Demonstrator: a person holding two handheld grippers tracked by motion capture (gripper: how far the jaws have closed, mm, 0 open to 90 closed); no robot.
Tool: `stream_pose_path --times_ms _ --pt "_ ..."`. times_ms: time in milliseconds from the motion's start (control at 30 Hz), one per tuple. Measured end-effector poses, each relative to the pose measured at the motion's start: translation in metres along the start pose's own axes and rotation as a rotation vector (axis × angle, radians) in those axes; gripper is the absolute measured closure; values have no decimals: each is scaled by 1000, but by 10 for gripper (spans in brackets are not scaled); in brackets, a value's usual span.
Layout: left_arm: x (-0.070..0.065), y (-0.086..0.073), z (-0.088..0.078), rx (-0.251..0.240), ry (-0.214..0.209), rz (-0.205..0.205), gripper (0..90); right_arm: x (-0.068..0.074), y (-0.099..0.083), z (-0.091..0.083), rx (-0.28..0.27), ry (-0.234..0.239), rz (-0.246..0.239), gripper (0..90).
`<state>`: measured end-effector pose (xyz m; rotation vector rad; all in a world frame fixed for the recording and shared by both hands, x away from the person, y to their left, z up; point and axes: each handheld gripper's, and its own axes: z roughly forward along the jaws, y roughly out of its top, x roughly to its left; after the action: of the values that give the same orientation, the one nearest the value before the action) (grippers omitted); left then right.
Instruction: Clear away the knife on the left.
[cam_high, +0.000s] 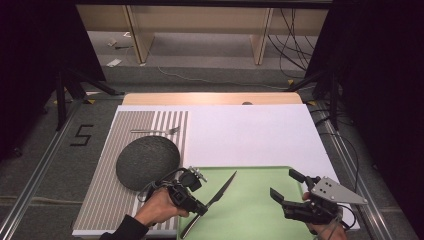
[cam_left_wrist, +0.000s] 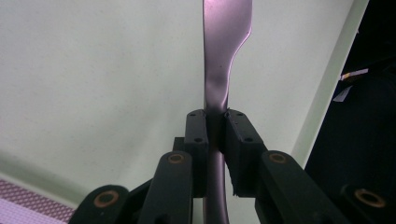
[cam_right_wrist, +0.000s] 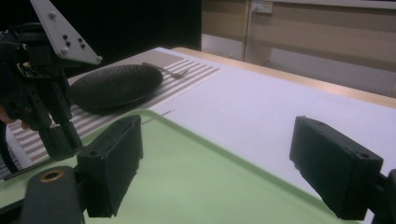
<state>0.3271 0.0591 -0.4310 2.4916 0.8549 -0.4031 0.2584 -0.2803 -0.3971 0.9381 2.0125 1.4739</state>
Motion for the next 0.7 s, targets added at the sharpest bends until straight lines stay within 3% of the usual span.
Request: stream_pose_path --times_ms 333,500,700 --pt "4 5 16 53 -7 -39 795 -1 0 1 -1 7 8 180" --pt "3 7 24 113 32 -50 795 -1 0 0 -2 7 6 181" --pt "7 6 28 125 46 -90 792 0 0 0 -1 10 3 182"
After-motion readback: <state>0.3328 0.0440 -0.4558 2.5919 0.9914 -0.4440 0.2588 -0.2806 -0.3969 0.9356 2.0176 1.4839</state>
